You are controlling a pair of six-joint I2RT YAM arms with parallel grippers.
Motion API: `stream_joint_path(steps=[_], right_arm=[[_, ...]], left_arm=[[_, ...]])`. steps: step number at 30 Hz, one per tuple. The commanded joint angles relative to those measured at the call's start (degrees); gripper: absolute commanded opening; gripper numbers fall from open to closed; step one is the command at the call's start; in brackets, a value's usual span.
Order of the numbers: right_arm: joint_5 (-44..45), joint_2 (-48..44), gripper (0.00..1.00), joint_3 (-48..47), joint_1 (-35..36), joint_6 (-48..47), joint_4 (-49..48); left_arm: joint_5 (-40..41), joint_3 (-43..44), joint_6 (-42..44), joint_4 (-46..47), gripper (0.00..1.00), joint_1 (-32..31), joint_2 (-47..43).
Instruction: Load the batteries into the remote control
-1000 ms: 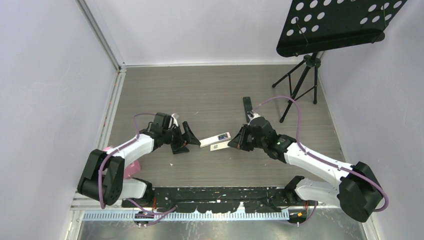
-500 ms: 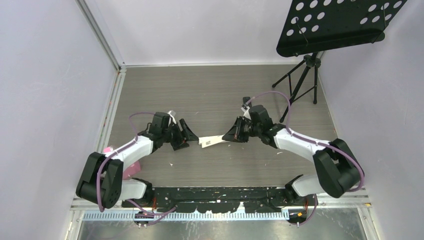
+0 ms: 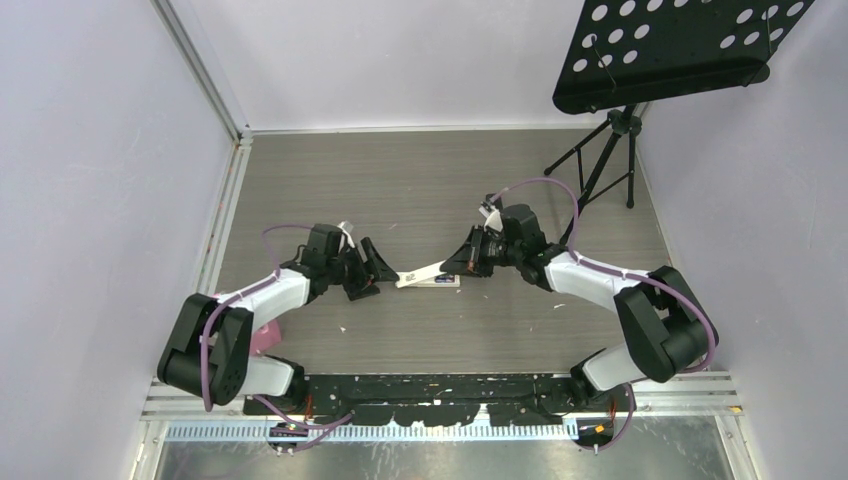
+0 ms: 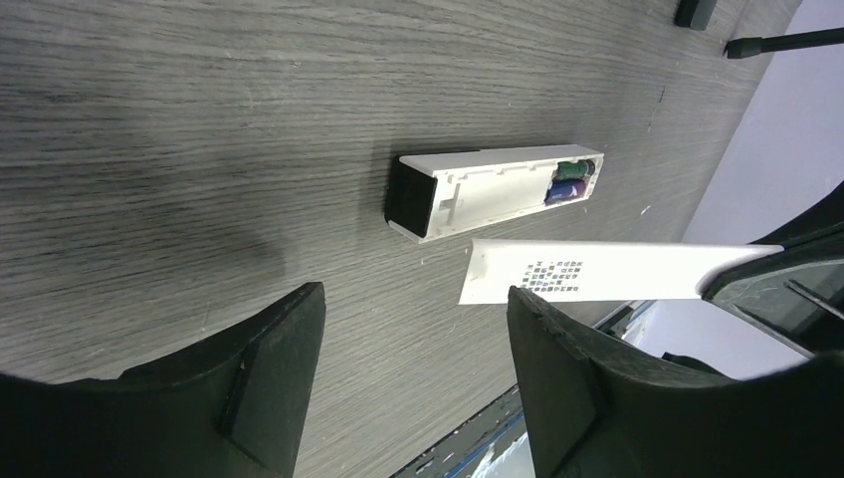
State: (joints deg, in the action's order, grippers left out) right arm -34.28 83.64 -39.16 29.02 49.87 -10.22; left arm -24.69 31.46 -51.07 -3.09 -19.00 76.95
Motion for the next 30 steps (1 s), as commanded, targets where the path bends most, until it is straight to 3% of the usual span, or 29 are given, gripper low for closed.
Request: stream_joint_path(steps=[1,5,11,20,30], right_arm=[[-1.2,-0.34,0.0,-2.26,-0.27,0.16,-2.67],[1.23,0.71,0.0,-1.64,-0.37,1.54,-4.7],[2.42,4.63,0.01,-0.7,-0.36,5.51,-13.47],[5.14,5.16,0.0,-0.4,-0.44,2.02,-7.3],[1.71,4.48,0.01,1.39,-1.13,5.19,-11.31]], left_arm=[[-0.49,1.14,-0.26,2.76,0.7,0.2,0.04],[0.09,1.22,-0.3,2.79,0.71,0.2,0.06],[0.15,1.79,-0.35,4.59,0.63,0.2,1.27],[-0.04,3.35,0.72,3.65,0.6,0.2,3.16],[0.78,4.05,1.67,1.53,0.6,0.2,3.36]])
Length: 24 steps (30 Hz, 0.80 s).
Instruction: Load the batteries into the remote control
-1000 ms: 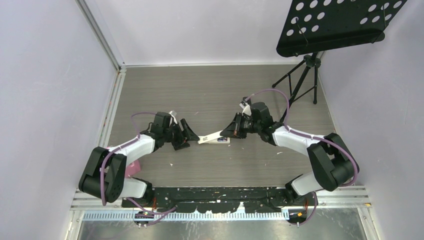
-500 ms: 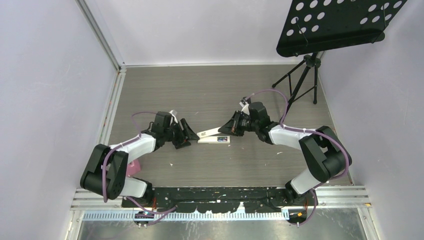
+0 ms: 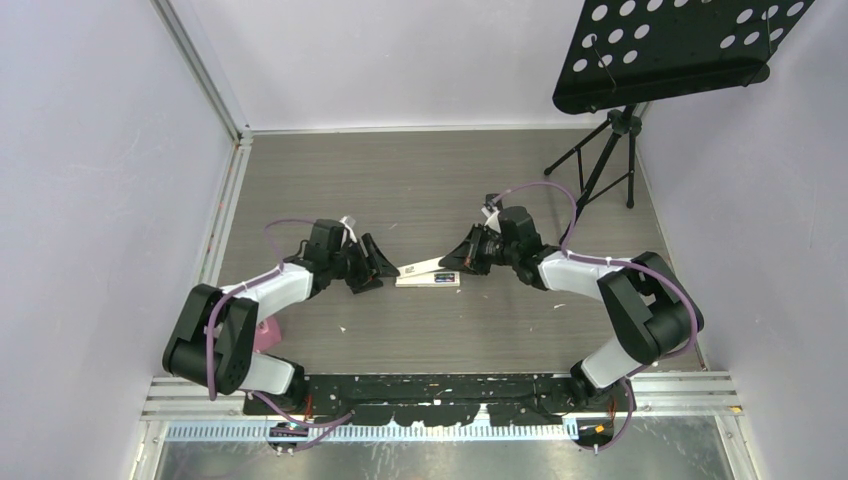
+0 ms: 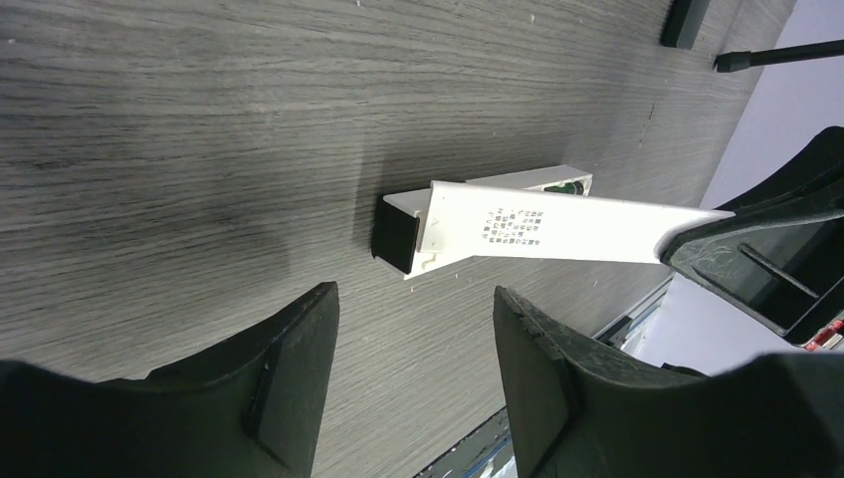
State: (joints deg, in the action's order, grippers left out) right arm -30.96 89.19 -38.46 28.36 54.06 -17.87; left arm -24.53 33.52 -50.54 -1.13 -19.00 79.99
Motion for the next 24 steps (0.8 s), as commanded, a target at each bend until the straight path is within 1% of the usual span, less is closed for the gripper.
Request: stream_joint_path(steps=[1,9,14,20,24], right_arm=[[-1.6,-1.07,0.01,0.99,-0.49,1.18,-4.4],[-2.85,0.4,0.01,1.66,-0.55,1.58,-6.04],[-3.29,0.11,0.01,2.6,-0.59,3.14,-8.83],[-2.92,0.72,0.01,2.0,-0.57,1.42,-5.79],[-2.51,1.48,0.0,1.45,-0.59,0.39,-3.02]], left_arm=[[0.7,2.06,1.15,-0.5,0.6,0.2,0.34],[0.8,2.36,1.45,-0.86,0.58,0.2,1.04],[0.81,2.44,1.55,-0.95,0.57,0.2,1.31],[1.05,2.59,1.67,-0.91,0.57,0.2,1.69],[1.15,3.34,1.91,-0.83,0.53,0.2,2.44]])
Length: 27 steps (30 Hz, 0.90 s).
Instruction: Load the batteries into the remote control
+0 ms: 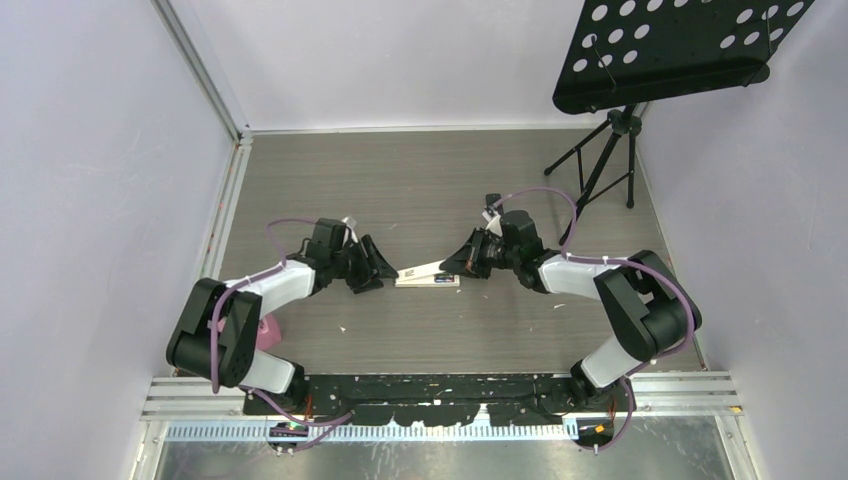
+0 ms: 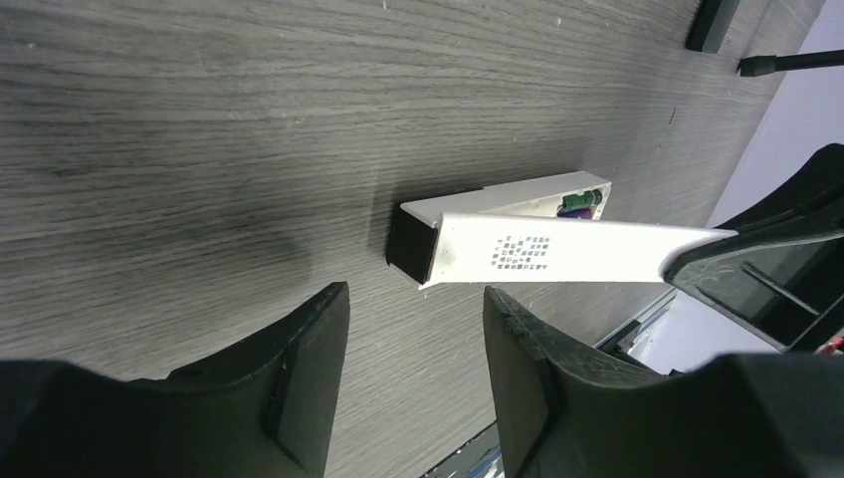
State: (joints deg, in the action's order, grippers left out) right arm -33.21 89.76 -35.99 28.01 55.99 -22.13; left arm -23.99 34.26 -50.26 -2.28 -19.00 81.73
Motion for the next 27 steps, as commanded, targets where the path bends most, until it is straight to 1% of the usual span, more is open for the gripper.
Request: stream_joint_path(steps=[1,11,20,27], right_arm=[[-0.04,1.02,0.0,-1.43,-0.24,-1.99,2.36],[4.21,1.7,0.01,-3.35,-0.28,-5.61,11.8],[5.05,3.94,0.0,-5.32,-0.32,-8.56,17.98],[8.29,3.5,0.01,-7.47,-0.32,-11.53,26.36]], left_arm=[[0.56,2.91,1.77,0.27,0.53,0.2,1.05],[-0.72,5.59,2.92,0.61,0.5,0.11,5.49],[-1.78,5.89,4.23,0.62,0.48,-0.31,8.11],[-1.76,5.9,4.55,0.87,0.47,-0.5,9.2]])
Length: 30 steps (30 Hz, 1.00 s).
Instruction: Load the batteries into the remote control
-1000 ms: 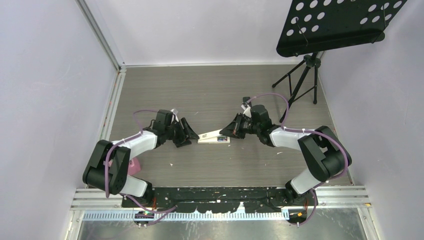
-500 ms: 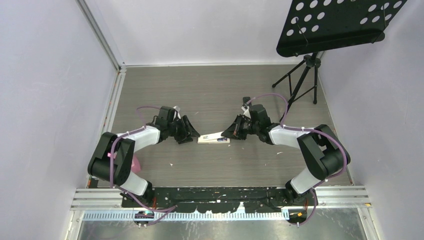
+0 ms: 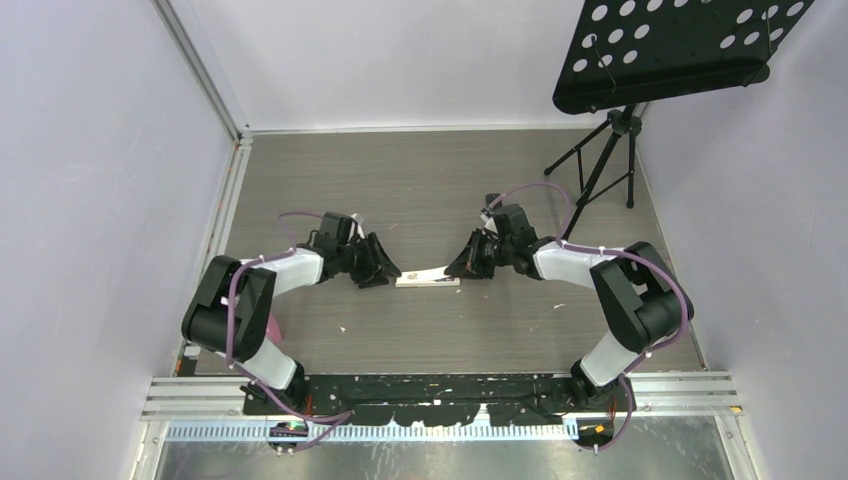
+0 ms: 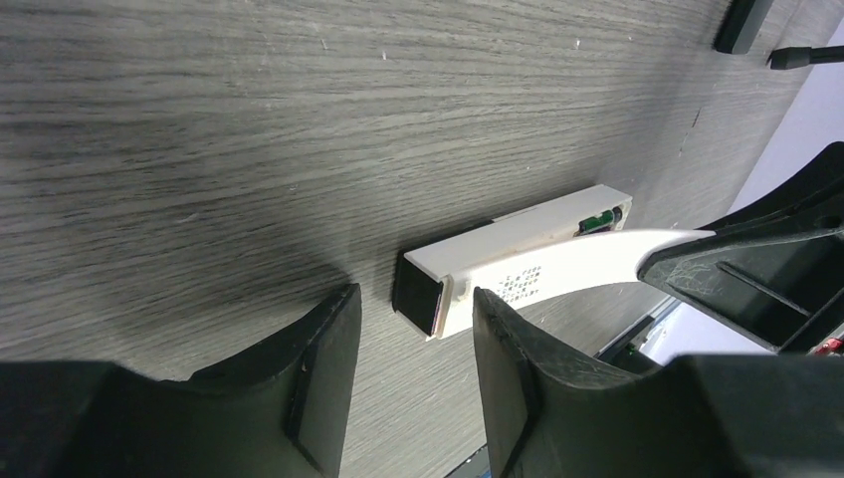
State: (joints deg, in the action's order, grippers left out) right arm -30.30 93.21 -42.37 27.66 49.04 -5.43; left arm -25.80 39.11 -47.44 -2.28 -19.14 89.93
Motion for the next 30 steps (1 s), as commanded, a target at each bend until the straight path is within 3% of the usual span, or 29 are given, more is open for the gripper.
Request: stream_joint_path(steps=[1,11,19,25,28,30], right_arm=[[6.18,-0.22,0.0,-1.28,0.03,-4.94,10.64],[7.98,-0.44,0.0,-0.69,0.03,-5.16,11.54],[8.32,-0.62,0.0,-0.45,0.03,-5.09,11.45],[9.37,-2.19,0.01,0.02,0.03,-4.87,11.95],[9.73,-3.46,0.08,-0.22,0.03,-4.55,13.05],[9.66,-4.57,0.24,0.02,-0.1,-3.79,13.16]], left_arm=[[0.02,1.07,1.78,0.88,0.47,-0.45,1.11],[2.27,0.71,2.64,0.45,0.46,-2.94,4.11],[3.3,-1.77,4.09,0.64,0.34,-3.88,3.75],[7.62,-2.38,5.85,-4.14,0.33,-4.51,5.57],[9.67,-2.43,6.55,-6.14,0.33,-4.51,7.63],[9.91,-2.97,6.57,-5.98,0.32,-4.51,8.77]])
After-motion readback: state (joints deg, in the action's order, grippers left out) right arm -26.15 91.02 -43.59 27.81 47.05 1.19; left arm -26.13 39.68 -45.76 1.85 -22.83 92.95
